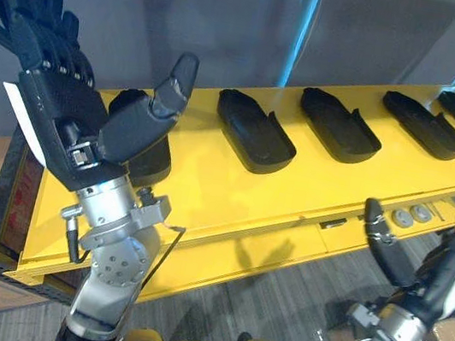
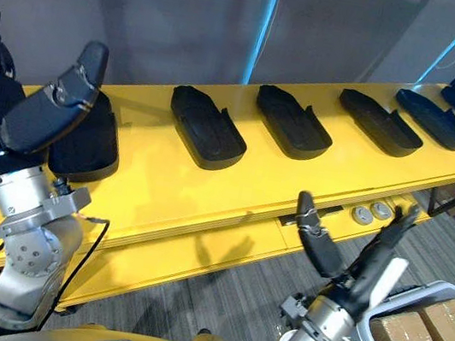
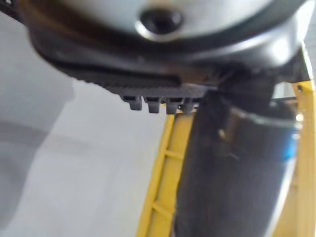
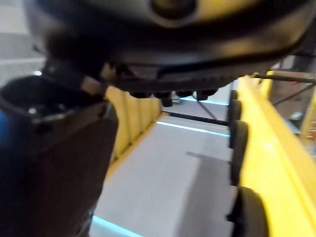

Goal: Walk over and take three plastic housings, then place them on the shelf

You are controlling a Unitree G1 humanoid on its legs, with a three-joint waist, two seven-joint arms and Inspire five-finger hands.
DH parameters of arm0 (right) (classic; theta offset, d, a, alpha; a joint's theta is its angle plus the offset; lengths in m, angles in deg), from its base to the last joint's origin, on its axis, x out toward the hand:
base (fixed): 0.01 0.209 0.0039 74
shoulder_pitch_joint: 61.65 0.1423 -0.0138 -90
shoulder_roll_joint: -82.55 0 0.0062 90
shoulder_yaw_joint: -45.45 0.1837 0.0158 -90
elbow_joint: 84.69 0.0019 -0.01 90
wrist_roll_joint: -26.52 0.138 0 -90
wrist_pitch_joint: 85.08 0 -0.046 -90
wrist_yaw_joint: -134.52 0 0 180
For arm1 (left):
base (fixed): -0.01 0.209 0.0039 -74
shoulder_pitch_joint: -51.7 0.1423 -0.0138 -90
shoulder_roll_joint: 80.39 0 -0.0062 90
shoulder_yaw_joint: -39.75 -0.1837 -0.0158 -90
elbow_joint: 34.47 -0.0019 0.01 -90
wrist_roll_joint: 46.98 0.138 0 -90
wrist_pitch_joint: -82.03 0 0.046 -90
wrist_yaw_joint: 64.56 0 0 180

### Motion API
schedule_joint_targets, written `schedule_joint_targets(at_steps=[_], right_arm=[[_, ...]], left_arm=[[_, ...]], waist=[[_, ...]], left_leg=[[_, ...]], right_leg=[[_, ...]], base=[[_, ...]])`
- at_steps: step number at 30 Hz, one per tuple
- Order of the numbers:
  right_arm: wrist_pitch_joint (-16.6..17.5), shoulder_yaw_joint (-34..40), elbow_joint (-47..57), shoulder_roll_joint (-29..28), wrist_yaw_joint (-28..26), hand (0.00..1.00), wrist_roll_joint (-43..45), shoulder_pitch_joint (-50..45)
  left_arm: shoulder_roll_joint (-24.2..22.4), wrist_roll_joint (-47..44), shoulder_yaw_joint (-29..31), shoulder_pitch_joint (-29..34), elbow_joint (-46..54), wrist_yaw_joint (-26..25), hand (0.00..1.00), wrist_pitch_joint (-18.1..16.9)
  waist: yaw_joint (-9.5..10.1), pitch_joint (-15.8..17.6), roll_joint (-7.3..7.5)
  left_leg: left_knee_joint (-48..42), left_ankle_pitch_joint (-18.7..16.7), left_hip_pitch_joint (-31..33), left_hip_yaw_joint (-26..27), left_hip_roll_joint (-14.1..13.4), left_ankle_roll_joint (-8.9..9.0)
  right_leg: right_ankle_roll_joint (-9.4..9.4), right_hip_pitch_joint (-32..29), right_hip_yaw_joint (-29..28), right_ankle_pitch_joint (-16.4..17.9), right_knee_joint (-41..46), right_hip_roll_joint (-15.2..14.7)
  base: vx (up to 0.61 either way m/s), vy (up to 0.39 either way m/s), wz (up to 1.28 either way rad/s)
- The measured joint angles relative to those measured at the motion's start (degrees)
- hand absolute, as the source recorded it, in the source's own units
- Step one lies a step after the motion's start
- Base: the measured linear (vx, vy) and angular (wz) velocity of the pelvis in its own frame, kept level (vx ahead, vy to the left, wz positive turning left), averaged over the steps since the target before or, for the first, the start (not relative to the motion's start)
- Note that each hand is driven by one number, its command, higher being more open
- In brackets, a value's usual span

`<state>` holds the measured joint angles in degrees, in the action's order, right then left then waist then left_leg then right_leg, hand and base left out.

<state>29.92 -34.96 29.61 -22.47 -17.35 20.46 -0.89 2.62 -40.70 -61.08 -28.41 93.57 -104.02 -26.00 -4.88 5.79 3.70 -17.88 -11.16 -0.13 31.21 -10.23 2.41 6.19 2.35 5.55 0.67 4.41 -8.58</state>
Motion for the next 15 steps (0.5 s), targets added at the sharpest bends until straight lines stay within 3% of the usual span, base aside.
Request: schedule_joint_targets(at_steps=[2, 6, 10, 15], right_arm=[[3.5, 1.6, 1.5, 2.4, -4.8, 1.00, 5.7, 2.4], [3.1, 1.5, 0.4, 5.6, -12.3, 1.00, 14.8, 8.9], [-2.2, 1.5, -8.6, 9.9, -15.4, 1.00, 16.0, 18.6], [-8.1, 1.7, -21.9, 13.8, -16.5, 1.00, 18.3, 27.6]], left_arm=[[-0.1, -1.7, 2.5, 2.9, -1.6, 3.1, 1.00, -0.7], [0.0, -2.9, 4.6, 5.3, -4.5, 9.0, 1.00, -1.7], [0.1, -4.2, 7.5, 6.2, -6.9, 16.5, 1.00, -3.1], [1.6, -5.7, 10.0, 5.9, -10.7, 18.7, 1.00, -3.1]], waist=[[-0.03, 0.0, -0.10], [0.10, 0.0, -1.08], [1.35, 0.7, -2.14], [3.52, 3.6, -3.58]], left_leg=[[0.1, 0.0, -0.1, 0.0, 0.2, 0.05], [0.1, 0.4, 1.2, -1.6, 0.9, 0.40], [-2.0, 1.3, 4.4, -6.3, 1.6, -0.50], [-3.1, 1.6, 6.7, -10.7, 2.1, -0.90]], right_leg=[[-0.29, -0.2, -0.2, 0.2, 0.3, -0.1], [-0.74, -0.9, 0.4, 0.5, 0.2, -0.3], [-0.13, -0.9, 2.6, -0.3, -1.2, -0.2], [-0.20, -0.2, 5.0, -1.3, -2.9, 0.0]], base=[[-0.02, 0.023, -0.05], [-0.02, 0.017, 0.13], [-0.01, 0.006, 0.29], [-0.01, 0.000, 0.28]])
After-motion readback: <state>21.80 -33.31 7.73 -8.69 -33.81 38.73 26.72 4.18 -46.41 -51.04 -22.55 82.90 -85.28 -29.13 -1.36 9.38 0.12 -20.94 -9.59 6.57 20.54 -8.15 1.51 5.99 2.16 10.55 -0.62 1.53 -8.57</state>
